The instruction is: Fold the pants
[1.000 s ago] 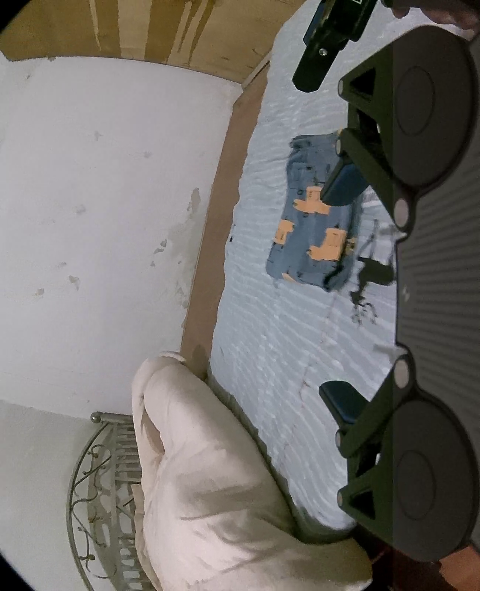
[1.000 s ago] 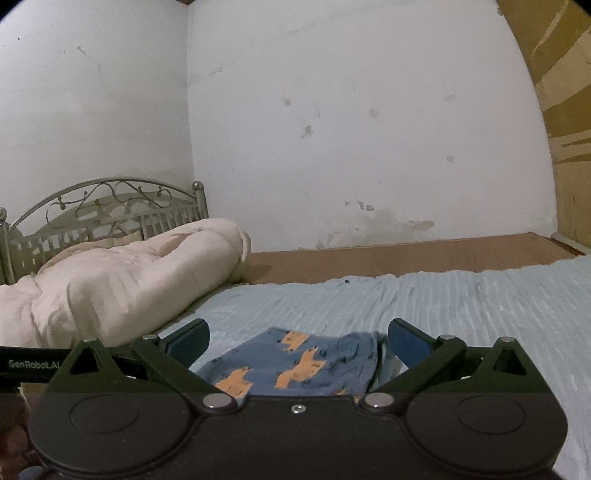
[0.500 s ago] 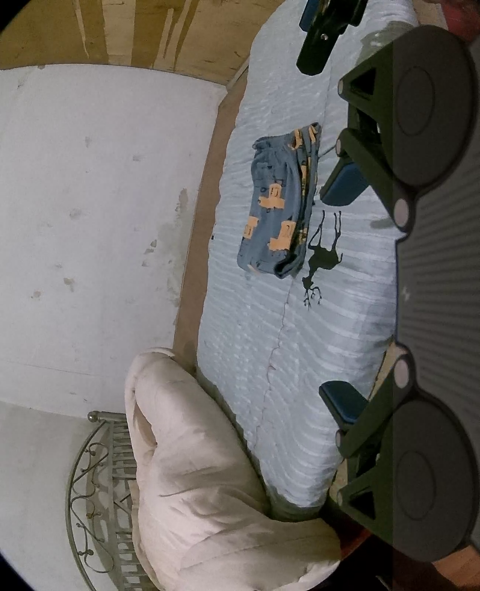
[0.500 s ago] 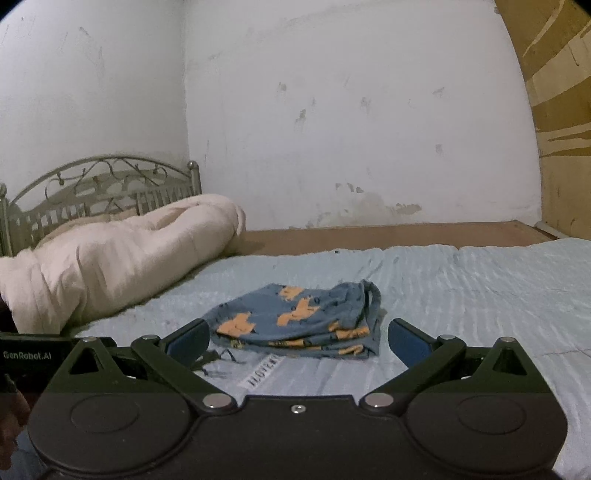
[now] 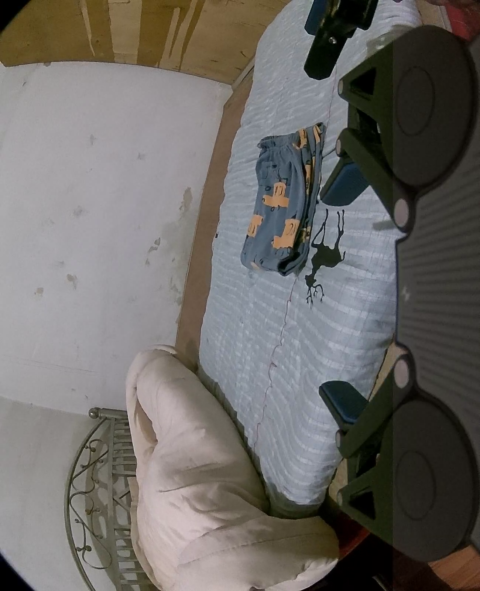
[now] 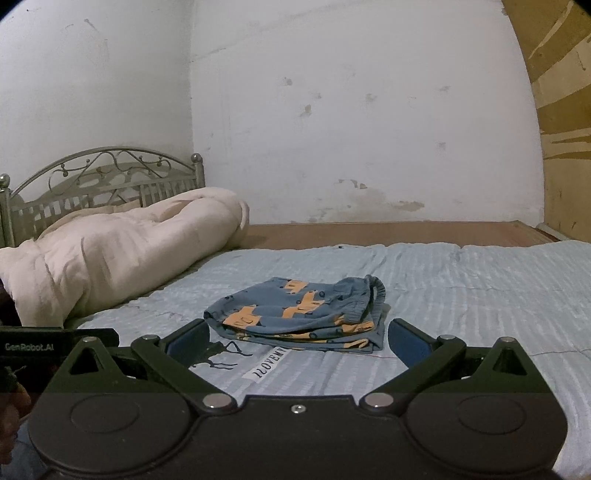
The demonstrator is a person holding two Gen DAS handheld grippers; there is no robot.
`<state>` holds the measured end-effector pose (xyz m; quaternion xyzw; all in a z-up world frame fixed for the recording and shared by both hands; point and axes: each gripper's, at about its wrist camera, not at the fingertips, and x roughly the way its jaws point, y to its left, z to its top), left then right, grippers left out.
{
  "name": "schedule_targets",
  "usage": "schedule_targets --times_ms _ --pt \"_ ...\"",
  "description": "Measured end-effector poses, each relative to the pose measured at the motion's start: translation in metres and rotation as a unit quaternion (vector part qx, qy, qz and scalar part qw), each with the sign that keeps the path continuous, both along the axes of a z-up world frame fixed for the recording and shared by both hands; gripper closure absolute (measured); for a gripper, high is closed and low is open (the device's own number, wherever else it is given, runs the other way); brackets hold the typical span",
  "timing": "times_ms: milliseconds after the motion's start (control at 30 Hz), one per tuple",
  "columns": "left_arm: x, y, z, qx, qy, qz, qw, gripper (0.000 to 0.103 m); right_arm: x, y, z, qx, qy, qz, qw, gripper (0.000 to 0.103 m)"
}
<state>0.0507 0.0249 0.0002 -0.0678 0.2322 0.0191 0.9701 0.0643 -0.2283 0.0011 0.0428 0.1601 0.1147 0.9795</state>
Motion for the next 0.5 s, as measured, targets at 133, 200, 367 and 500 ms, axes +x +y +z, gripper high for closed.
schedule_targets --times_ms 133,200,367,500 --pt "-0.0004 -0.0003 -0.0002 0.001 0.001 -0.001 1.0000 0.001 0.0011 -0.0028 -0.0007 0.001 0.002 0.001 1.000 0.001" --pt "-0.0001 -0.0006 -0.0003 0.002 0.002 -0.002 1.0000 0.001 0.0011 -0.0026 -0.0006 0.001 0.002 0.001 1.000 0.001" --pt "0.0008 -0.0020 -0.0010 0.004 0.004 -0.003 1.0000 0.001 0.0014 -0.0021 -0.0011 0.002 0.002 0.001 1.000 0.001" --pt "0.0012 -0.0024 -0.0013 0.005 0.005 -0.003 1.0000 0.001 0.0013 -0.0023 -0.0017 0.003 0.003 0.002 1.000 0.001"
